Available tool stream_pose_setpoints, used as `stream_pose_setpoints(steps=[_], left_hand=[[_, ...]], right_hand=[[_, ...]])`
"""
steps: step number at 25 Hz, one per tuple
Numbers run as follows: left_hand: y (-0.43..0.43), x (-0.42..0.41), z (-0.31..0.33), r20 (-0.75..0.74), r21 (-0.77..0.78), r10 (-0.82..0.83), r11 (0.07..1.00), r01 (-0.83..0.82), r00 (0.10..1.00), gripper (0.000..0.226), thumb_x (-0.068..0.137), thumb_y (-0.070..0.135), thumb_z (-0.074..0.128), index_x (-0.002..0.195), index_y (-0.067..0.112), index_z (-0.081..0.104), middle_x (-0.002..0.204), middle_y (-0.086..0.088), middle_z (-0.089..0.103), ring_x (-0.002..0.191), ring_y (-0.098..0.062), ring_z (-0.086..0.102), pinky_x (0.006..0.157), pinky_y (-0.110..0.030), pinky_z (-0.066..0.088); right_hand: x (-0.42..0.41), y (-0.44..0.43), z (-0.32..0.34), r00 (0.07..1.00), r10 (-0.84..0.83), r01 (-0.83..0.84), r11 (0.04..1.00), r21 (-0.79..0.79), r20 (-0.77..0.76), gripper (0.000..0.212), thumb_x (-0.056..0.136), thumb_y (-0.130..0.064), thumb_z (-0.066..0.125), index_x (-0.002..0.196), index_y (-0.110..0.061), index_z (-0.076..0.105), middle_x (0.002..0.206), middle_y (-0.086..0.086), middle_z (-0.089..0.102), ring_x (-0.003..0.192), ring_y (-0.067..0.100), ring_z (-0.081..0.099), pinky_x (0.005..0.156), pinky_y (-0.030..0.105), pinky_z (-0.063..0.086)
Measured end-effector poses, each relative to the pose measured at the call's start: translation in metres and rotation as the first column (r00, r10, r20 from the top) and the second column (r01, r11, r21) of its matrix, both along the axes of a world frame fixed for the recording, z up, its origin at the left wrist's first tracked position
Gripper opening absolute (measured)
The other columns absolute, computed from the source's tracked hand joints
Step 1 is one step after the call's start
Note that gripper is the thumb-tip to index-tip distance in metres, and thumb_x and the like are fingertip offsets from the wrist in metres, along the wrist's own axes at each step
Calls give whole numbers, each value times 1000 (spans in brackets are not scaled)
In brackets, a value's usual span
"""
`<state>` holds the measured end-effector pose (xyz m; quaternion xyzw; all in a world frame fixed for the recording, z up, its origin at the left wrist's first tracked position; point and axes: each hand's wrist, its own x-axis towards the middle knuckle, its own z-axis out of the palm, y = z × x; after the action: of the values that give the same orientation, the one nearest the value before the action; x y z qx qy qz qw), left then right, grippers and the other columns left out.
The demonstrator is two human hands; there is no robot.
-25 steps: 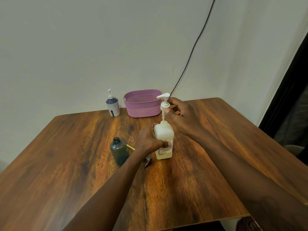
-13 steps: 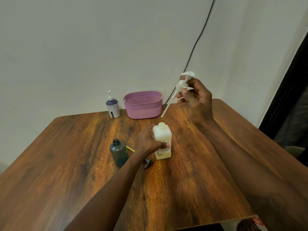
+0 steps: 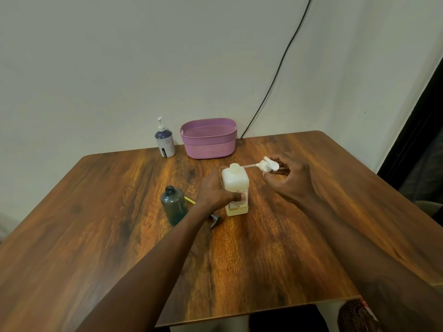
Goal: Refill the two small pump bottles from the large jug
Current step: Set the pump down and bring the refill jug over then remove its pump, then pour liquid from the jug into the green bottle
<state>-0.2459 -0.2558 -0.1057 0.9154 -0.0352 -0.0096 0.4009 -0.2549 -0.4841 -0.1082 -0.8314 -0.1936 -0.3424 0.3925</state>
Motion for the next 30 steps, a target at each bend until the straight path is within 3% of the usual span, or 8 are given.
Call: stream_pose_setpoints(steps=[3, 8, 14, 18, 20, 23, 26, 30], left_hand=[[0, -1, 0, 23, 24, -14, 1000, 13, 1000, 95, 71, 25, 91, 148, 23, 36, 142, -6, 55, 128, -25, 57, 92, -38, 56], [2, -7, 1, 82, 69, -54, 996, 48, 995, 99, 71, 21, 91, 150, 22, 32, 147, -7, 52, 133, -27, 53, 95, -41, 55], [2, -14, -6, 88, 66, 5, 998, -11, 996, 108, 71, 22, 91, 154, 19, 21, 149, -8, 51, 135, -28, 52, 98, -45, 54], [6, -20, -3, 129, 82, 22, 996, -33, 991, 109, 73, 22, 90, 156, 21, 19, 150, -10, 50, 136, -31, 50, 100, -45, 53], [10, -23, 0, 191, 98, 14, 995, -33, 982, 110, 73, 23, 90, 157, 23, 19, 148, -11, 50, 134, -30, 51, 100, -42, 50], [19, -30, 9, 298, 129, -48, 992, 9, 954, 107, 74, 23, 89, 156, 26, 21, 150, -9, 48, 137, -28, 47, 105, -40, 43], [37, -32, 20, 373, 168, -79, 986, 16, 924, 106, 74, 29, 89, 156, 29, 21, 158, -5, 39, 142, -28, 39, 112, -45, 36], [81, -31, 24, 352, 180, 19, 980, -88, 936, 101, 77, 38, 86, 156, 31, 23, 160, -4, 36, 145, -26, 37, 113, -40, 34]], right_hand=[[0, -12, -29, 994, 68, -79, 988, -134, -84, 32, 79, -10, 86, 109, -10, 74, 105, 5, 73, 91, 15, 68, 79, 14, 55], [-8, -26, -72, 944, 18, -126, 942, -310, -329, 34, 83, -5, 76, 111, -24, 73, 111, -4, 70, 98, 9, 62, 85, 29, 57], [-7, -21, -76, 916, 11, -203, 875, -439, -401, 29, 83, -5, 65, 103, -23, 75, 103, -7, 69, 92, 10, 61, 81, 38, 56], [-17, -15, -68, 881, -22, -135, 946, -294, -473, 30, 85, -1, 63, 103, -22, 76, 105, -6, 72, 96, 13, 66, 84, 30, 55], [-20, -4, -58, 870, -31, -11, 997, -82, -492, 36, 90, -1, 63, 118, -21, 73, 120, -2, 70, 103, 12, 66, 83, 23, 54], [-12, 14, -33, 810, 211, -43, 952, 304, -548, 57, 88, -21, 74, 141, -26, 56, 145, -5, 56, 129, 13, 55, 102, 29, 47], [0, 31, -17, 705, 377, -187, 916, 356, -601, 93, 77, -34, 82, 156, -27, 32, 161, -2, 36, 144, 15, 37, 116, 37, 35], [9, 49, -20, 566, 444, -243, 895, 374, -695, 106, 78, -12, 87, 158, -34, 21, 156, 0, 41, 133, 20, 49, 100, 35, 51]])
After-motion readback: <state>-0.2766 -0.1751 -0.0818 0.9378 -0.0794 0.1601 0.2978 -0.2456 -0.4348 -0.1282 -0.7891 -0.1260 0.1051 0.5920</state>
